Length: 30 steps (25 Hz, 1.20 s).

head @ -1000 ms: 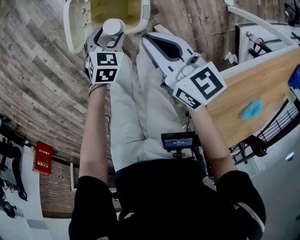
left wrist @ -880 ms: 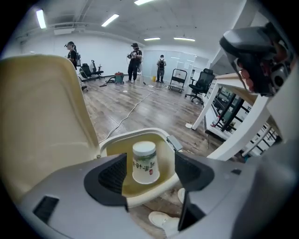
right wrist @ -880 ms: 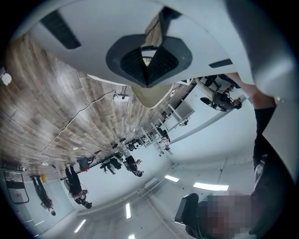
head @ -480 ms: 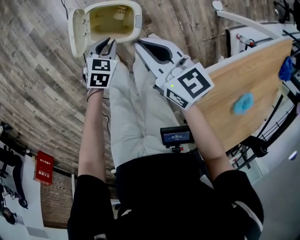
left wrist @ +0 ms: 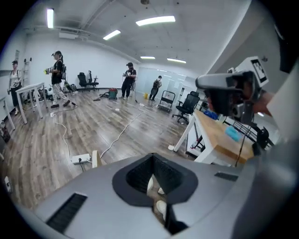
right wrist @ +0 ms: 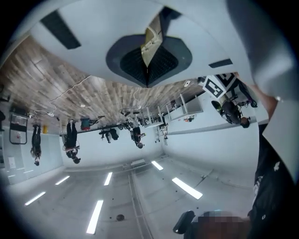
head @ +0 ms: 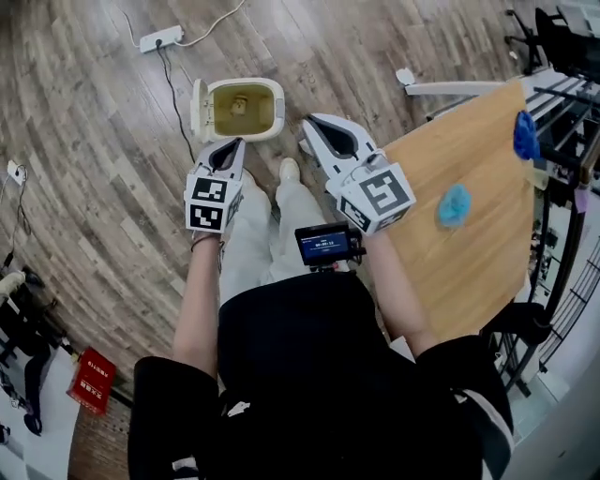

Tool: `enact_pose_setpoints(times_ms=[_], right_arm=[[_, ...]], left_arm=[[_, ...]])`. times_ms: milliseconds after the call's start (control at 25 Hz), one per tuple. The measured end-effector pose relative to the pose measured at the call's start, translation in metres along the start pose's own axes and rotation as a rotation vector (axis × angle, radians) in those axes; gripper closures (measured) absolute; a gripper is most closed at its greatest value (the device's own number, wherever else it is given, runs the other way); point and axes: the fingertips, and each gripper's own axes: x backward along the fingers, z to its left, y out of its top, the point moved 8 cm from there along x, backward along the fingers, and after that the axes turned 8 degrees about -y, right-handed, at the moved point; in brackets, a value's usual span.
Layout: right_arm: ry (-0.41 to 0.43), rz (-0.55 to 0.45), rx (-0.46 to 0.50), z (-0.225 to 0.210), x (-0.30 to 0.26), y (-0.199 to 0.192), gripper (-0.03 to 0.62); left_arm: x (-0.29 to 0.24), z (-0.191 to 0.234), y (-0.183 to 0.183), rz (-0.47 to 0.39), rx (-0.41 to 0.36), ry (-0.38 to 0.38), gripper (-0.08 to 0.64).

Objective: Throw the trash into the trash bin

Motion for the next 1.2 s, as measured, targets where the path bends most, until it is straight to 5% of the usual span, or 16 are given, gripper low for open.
enact_pose_setpoints(times_ms=[120,320,640,840,1200], right_arm=[[-0.009,-0.092,-0.049,0.009,0.019,0.030,0.594],[0.003,-0.129,0.051,0.039,0.048,0.056,0.595],[0.019,-0.281,0.089,0.051,0.068,0.119,0.595],[0.038,-0.363,0.082,0.051,0.077,0.130,0.595],[0.073,-0.375,0.070,0.056,0.072,0.136,0.595]], left_arm=[[0.051,-0.020,0.026,-0.112,0.005,-0.002,0.552],[0.117,-0.057,0.060,-0.255,-0.032,-0.017,0.552],[0.175,-0.073,0.135,-0.429,-0.198,-0.018,0.552],[0.176,-0.074,0.146,-0.464,-0.231,-0.093,0.552],[0.179,-0.075,0.164,-0.485,-0.273,-0.106,0.552]])
